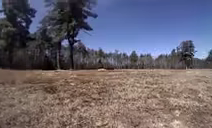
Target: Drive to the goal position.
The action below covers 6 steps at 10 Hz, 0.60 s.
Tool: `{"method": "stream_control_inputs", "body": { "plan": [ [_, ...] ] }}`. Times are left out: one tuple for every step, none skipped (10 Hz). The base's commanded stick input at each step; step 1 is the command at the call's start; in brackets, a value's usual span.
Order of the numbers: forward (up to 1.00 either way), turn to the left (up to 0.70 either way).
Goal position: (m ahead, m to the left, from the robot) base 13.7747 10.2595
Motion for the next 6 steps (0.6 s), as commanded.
{"method": "stream_control_inputs", "body": {
  "plan": [
    [0.70,0.00],
    [0.70,0.00],
    [0.70,0.00],
    [0.70,0.00],
    [0.70,0.00],
    [0.70,0.00]
  ]
}}
